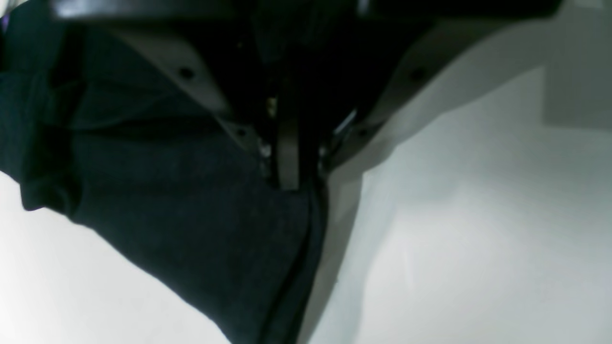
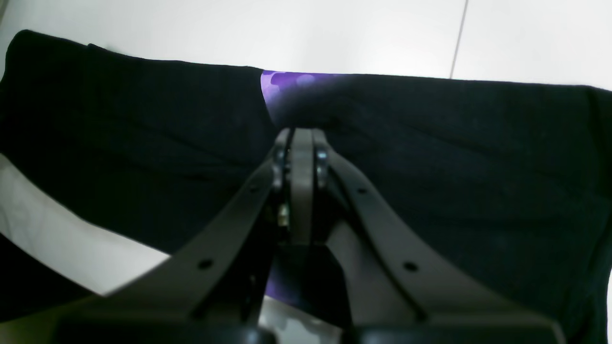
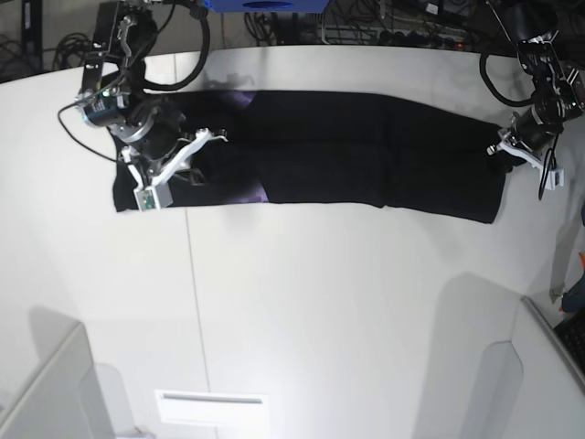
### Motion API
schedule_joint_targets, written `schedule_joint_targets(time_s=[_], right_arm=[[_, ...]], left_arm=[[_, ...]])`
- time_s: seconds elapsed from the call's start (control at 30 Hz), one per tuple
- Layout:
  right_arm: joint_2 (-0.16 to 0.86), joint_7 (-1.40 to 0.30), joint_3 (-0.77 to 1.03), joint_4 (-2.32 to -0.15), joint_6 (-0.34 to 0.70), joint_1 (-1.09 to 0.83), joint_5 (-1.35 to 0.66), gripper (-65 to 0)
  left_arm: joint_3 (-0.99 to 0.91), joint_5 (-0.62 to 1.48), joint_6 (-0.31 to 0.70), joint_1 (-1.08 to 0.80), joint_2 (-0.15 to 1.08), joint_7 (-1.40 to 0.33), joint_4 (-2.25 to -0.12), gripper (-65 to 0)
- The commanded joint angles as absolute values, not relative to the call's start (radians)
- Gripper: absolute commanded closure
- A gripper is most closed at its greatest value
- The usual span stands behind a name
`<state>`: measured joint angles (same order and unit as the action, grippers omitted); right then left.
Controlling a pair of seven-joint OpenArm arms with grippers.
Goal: Fold the T-shirt properly
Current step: 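Grasp the strip ends and press them inward with both grippers, then fold the strip end near the left gripper toward the right gripper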
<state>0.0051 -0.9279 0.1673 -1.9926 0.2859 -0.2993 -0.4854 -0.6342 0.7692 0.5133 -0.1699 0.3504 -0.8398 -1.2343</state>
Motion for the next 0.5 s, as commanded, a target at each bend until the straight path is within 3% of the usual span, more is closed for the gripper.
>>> schedule_joint_targets(time_s=[0.0, 0.47], right_arm=[[0.008, -0.909, 0.168, -2.012, 0.288, -0.297, -0.496, 0.0], [0.007, -0.909, 0.166, -2.012, 0.288, -0.309, -0.496, 0.0]], left_arm=[[-0.633, 0.717, 0.495, -0.18, 0.371, -0.878, -1.23, 0.0], [-0.746, 0.717, 0.495, -0.291, 0.363, -0.877, -1.463, 0.0]])
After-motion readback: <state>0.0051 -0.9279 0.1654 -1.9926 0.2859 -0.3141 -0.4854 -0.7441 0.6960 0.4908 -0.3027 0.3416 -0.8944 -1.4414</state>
